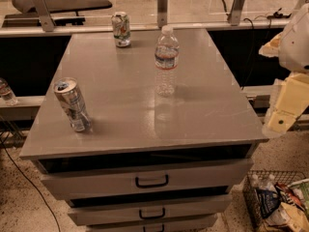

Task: Knock water bottle over

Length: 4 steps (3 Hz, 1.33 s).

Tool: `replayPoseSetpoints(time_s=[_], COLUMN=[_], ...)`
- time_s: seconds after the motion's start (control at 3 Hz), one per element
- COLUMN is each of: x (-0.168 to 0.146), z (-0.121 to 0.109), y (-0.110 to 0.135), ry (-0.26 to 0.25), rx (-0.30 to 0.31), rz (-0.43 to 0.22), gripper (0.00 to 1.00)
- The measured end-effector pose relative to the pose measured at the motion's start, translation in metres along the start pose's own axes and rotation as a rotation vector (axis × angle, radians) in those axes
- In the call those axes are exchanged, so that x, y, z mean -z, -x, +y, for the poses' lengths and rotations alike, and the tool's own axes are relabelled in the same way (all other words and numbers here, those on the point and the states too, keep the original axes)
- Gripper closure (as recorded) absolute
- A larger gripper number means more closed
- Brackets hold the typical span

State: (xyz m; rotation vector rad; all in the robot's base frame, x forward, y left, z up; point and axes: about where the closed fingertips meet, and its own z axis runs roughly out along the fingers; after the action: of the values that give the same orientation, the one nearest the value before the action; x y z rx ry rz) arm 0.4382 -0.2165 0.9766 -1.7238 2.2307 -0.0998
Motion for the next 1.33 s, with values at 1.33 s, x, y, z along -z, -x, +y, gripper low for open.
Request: replayPoseSetpoints(time_s=[1.33], x=[-0.073], z=[-0.046], y=[0.051], ry=[-0.002], rx=[-0.05], rz=[-0.439], gripper=[0.0])
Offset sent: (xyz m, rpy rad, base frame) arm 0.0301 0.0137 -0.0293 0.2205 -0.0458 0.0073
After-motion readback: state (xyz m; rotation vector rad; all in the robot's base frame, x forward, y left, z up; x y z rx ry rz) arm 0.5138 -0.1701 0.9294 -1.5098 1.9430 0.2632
